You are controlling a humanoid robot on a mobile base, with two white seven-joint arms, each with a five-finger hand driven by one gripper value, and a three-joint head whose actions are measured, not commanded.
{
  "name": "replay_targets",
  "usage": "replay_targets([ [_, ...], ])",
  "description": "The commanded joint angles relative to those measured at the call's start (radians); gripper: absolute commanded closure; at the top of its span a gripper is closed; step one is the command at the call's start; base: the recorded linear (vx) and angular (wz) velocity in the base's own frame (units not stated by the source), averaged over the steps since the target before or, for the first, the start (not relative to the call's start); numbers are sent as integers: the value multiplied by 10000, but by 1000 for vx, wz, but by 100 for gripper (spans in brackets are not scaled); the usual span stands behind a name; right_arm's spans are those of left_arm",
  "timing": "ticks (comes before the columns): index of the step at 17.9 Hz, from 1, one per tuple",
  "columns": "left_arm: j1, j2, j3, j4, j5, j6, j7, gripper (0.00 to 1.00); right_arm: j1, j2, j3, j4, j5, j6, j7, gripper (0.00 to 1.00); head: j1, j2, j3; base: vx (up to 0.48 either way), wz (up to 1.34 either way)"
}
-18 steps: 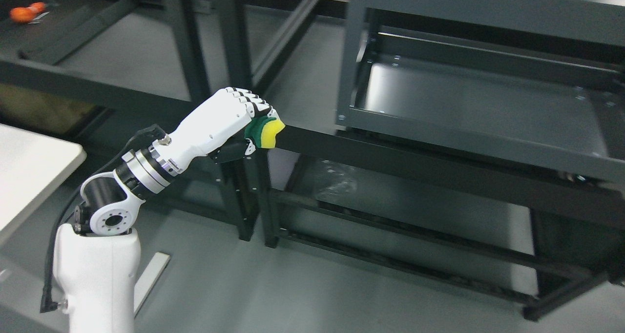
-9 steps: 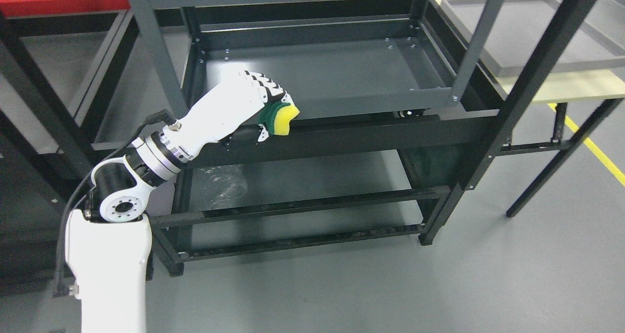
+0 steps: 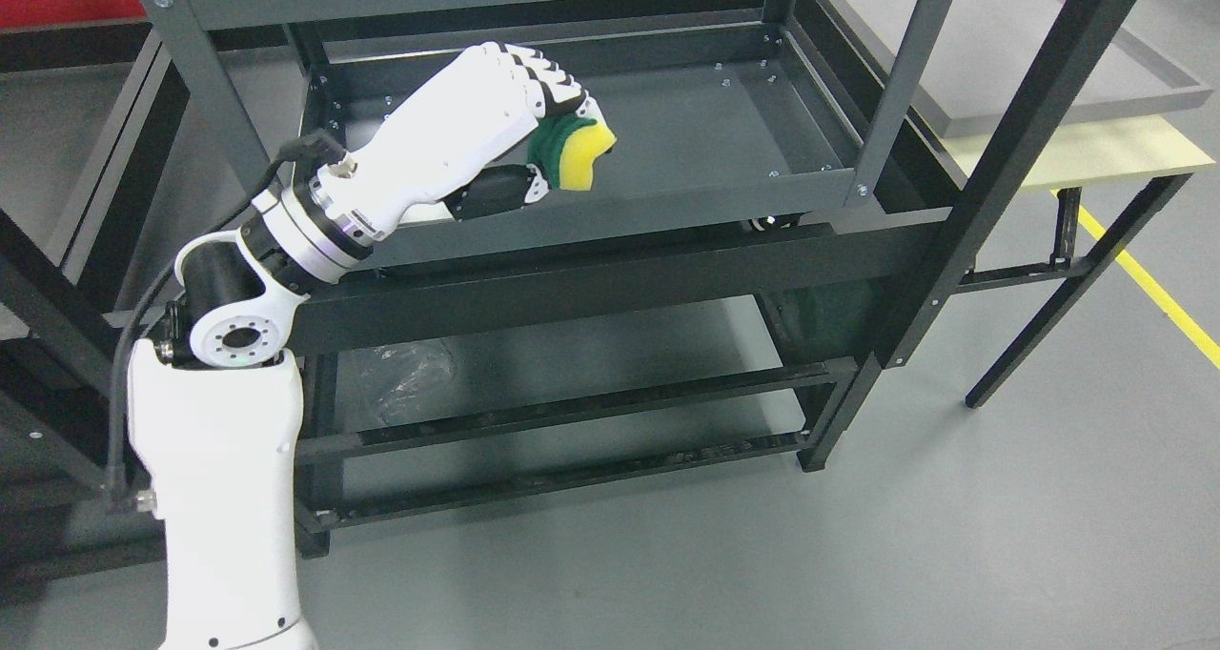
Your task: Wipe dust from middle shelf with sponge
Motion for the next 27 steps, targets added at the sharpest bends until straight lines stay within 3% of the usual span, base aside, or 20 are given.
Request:
replay_targets([
  [1,-1187,89,-1101,6,87,8,-1,98,-9,-175,0,-174,0,740,0,0,0,0,0,61,0],
  [8,-2661,89,-2267,37,87,8,60,98,6,-175,0,-174,0,740,0,0,0,0,0,59,0],
  [13,-4375,89,-3891,98,-81,8,15,98,6,-175,0,-174,0,725,0,0,0,0,0,90,43],
  [18,-6831,89,-6070,1674,-66,237,137,98,6,-175,0,-174,0,725,0,0,0,-7,0,135,181],
  [22,-7262,89,-7711,2887,-295,299,137,98,6,-175,0,-174,0,725,0,0,0,-6,0,161,202],
  [27,-7463,89,-8450,3594,-923,667,413,98,6,-175,0,-174,0,725,0,0,0,-6,0,46,91],
])
